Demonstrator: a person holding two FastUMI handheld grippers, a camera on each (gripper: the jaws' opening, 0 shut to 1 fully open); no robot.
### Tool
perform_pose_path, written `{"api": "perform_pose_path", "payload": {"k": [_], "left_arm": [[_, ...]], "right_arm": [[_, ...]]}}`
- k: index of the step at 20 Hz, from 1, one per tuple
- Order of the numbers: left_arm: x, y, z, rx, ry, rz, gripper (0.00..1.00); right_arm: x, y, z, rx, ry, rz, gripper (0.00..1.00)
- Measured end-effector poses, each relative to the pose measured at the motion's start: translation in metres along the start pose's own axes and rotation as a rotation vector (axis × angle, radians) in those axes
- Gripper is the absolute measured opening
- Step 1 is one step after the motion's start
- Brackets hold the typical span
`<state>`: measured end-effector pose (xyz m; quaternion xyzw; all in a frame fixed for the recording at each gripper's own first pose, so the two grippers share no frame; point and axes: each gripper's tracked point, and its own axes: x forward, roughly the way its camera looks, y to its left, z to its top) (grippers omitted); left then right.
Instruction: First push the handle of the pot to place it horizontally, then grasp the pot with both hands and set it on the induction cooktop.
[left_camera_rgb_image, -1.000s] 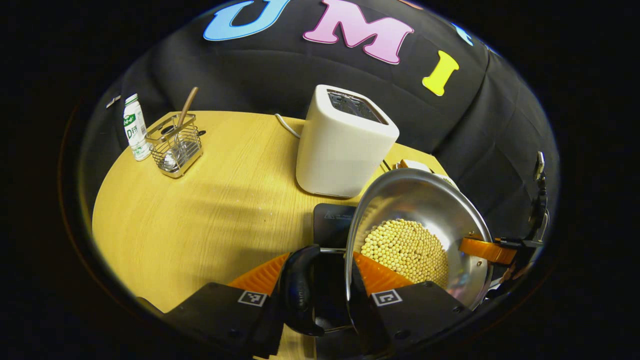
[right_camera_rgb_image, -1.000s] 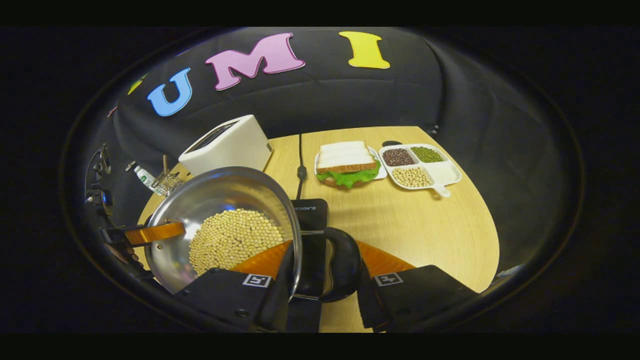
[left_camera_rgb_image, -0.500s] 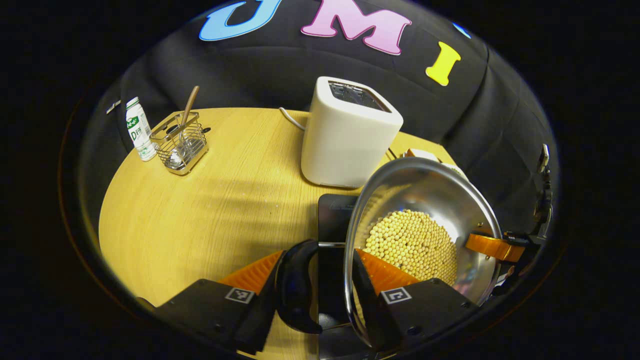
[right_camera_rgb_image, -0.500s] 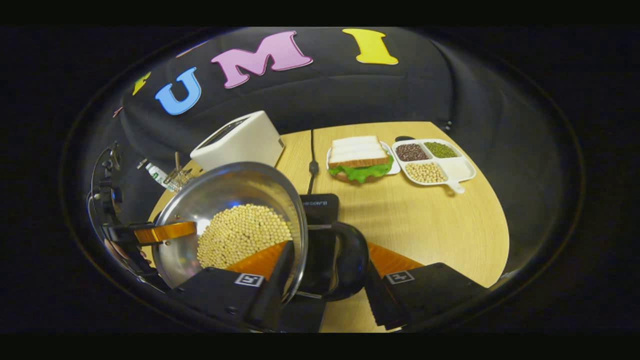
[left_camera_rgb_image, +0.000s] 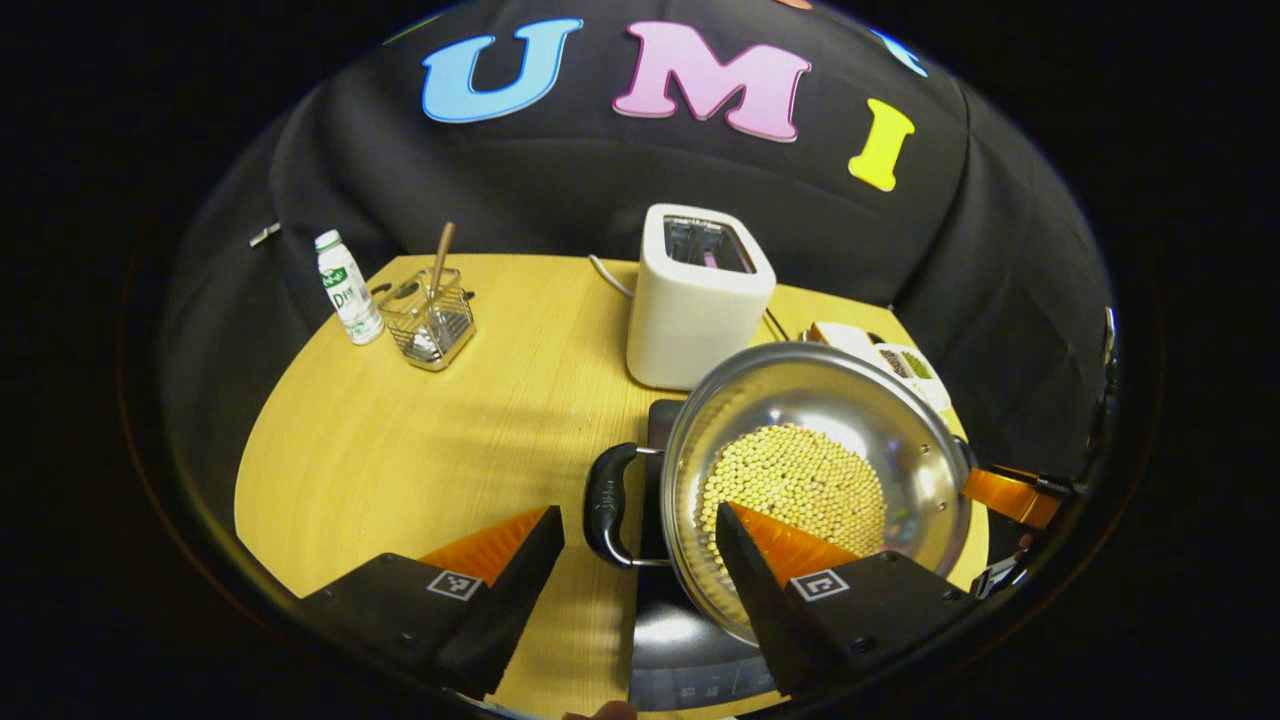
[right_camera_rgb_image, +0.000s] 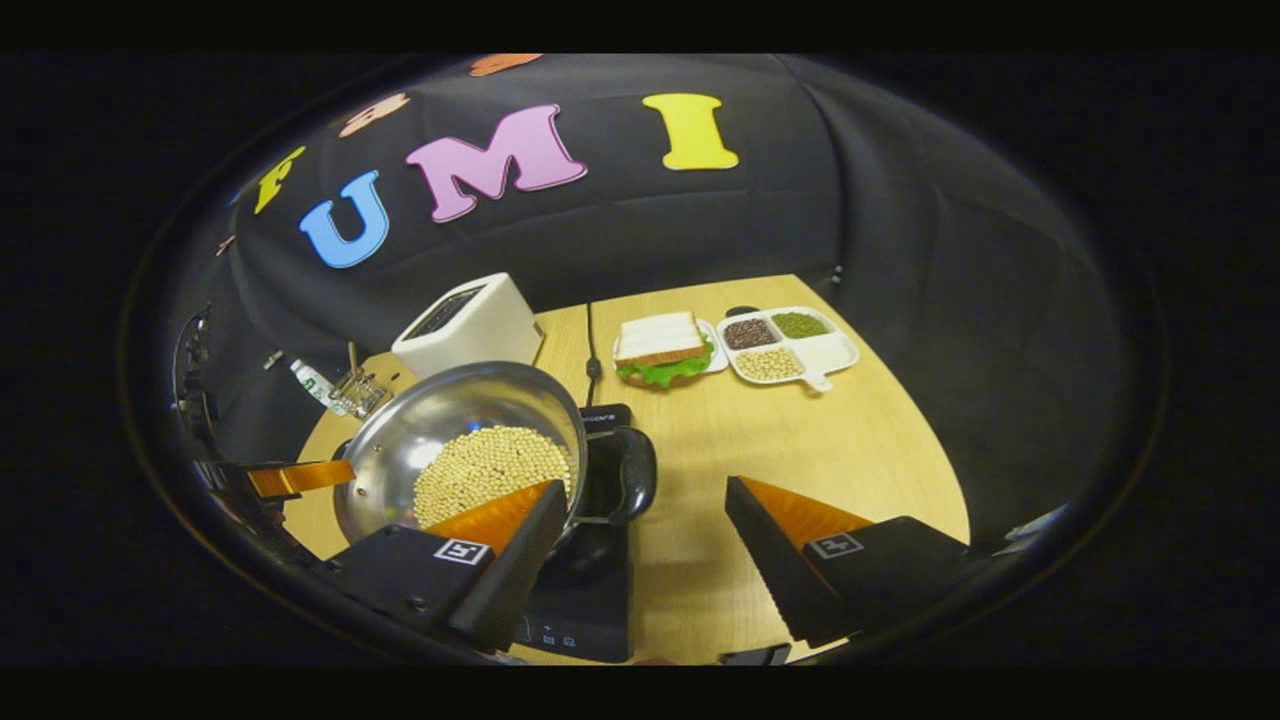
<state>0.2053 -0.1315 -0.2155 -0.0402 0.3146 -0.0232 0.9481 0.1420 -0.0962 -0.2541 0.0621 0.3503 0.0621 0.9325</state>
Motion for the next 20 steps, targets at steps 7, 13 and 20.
{"api": "perform_pose_path", "payload": {"k": [7, 13, 20], "left_arm": [[-0.125, -0.003, 0.042, 0.071, -0.282, 0.007, 0.95], [-0.217, 0.022, 0.062, 0.021, -0.51, 0.039, 0.95], [-0.29, 0.053, 0.004, 0.052, -0.535, 0.126, 0.96]], "right_arm": [[-0.109, 0.002, 0.041, -0.087, -0.274, -0.057, 0.99], [-0.198, 0.038, 0.073, -0.09, -0.52, -0.047, 0.98], [-0.256, 0.067, 0.042, -0.101, -0.594, -0.049, 0.99]]}}
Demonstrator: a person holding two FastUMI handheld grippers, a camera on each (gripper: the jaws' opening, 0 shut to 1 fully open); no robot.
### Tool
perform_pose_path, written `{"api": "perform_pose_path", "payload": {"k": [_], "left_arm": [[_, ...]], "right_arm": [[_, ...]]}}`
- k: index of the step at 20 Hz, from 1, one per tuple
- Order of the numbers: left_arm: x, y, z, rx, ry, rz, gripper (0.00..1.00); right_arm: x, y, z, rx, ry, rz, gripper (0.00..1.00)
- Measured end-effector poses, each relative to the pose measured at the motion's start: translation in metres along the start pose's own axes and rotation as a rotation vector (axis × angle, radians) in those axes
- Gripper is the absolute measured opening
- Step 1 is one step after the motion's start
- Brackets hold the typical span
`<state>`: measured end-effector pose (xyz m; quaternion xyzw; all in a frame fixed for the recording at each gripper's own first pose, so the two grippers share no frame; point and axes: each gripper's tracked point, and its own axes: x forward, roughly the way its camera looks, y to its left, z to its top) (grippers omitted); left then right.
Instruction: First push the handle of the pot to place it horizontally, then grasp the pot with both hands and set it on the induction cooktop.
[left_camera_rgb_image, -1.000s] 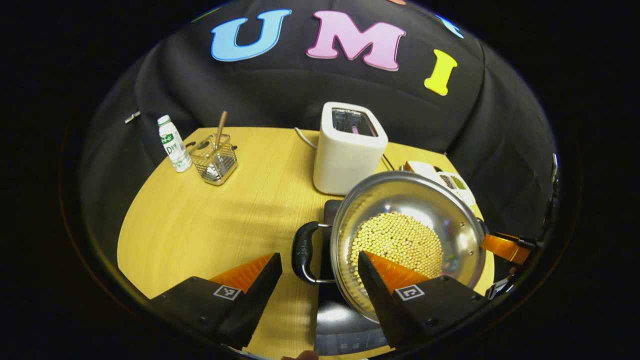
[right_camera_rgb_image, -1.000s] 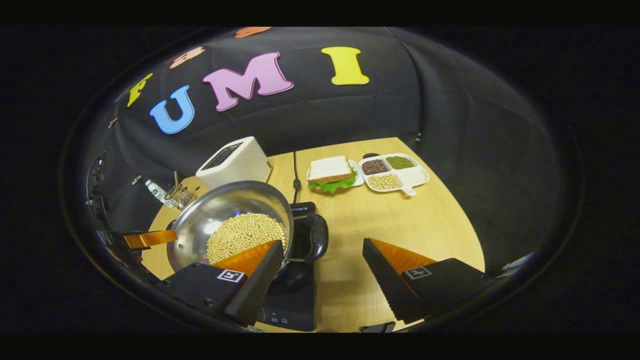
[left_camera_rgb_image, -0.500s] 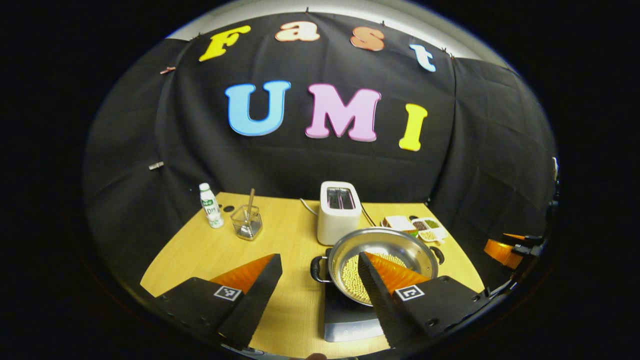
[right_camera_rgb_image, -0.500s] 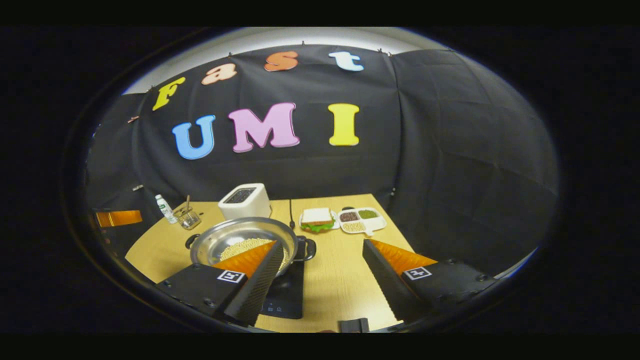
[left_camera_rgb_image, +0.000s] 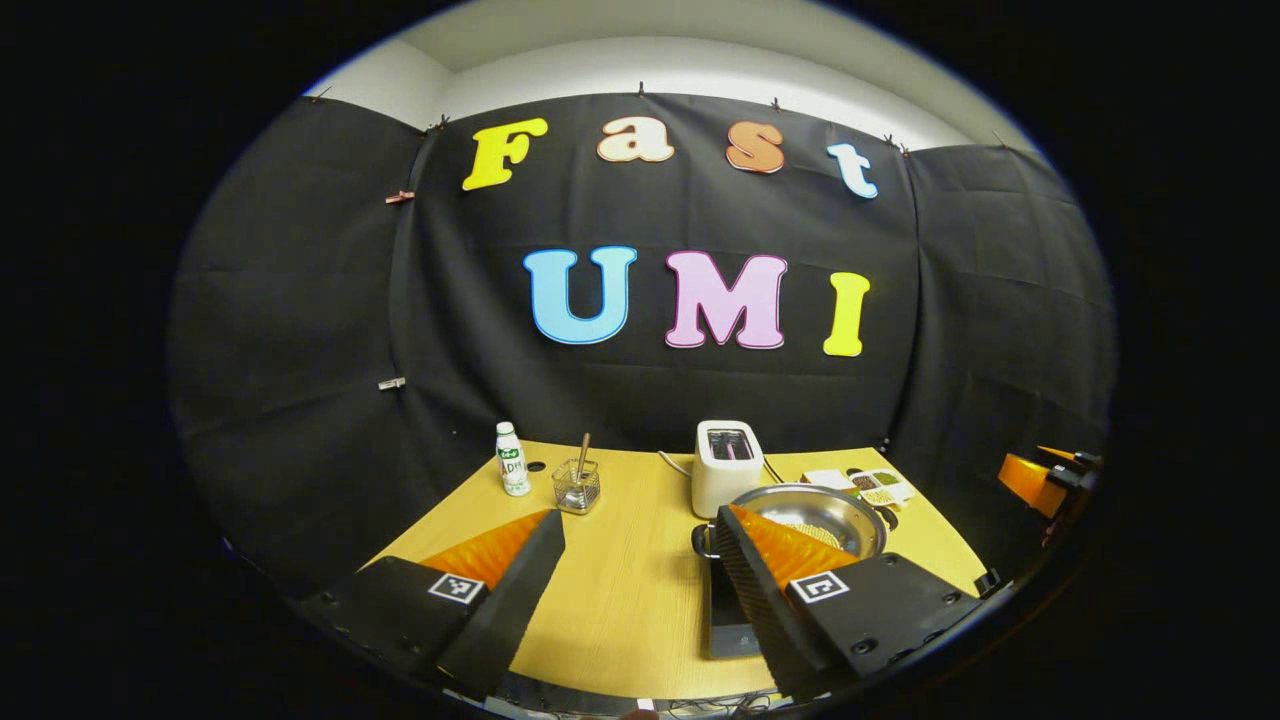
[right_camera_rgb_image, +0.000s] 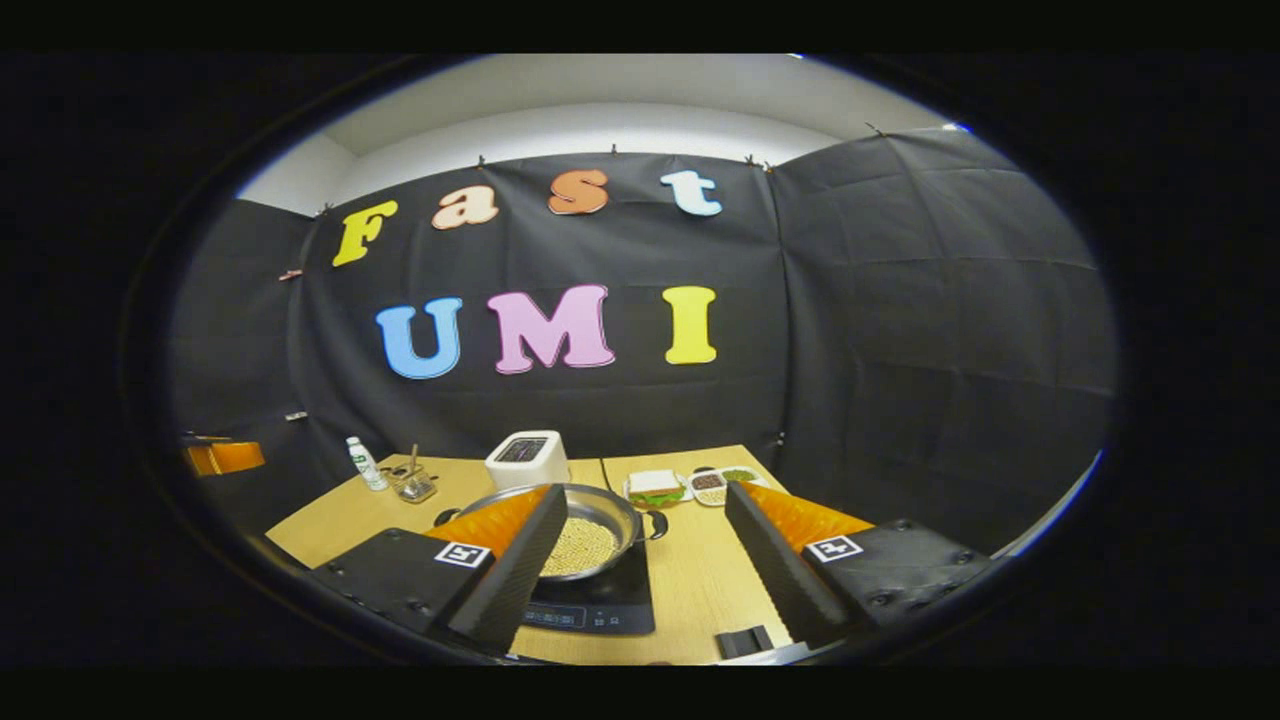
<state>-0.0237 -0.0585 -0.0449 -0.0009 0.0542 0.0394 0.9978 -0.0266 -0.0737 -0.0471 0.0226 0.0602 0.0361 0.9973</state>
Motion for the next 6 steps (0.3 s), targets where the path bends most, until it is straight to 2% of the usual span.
{"api": "perform_pose_path", "payload": {"k": [2, 4, 6], "left_arm": [[-0.019, 0.004, -0.017, -0.005, 0.043, 0.003, 0.96], [-0.033, 0.005, -0.025, -0.05, 0.049, 0.003, 0.96], [-0.046, 0.008, -0.031, -0.087, 0.04, 0.013, 0.96]], "right_arm": [[-0.012, -0.003, -0.005, -0.03, -0.01, -0.02, 0.99], [-0.024, -0.003, -0.008, -0.054, -0.01, -0.032, 0.99], [-0.035, 0.003, -0.004, -0.034, -0.021, -0.023, 0.99]]}}
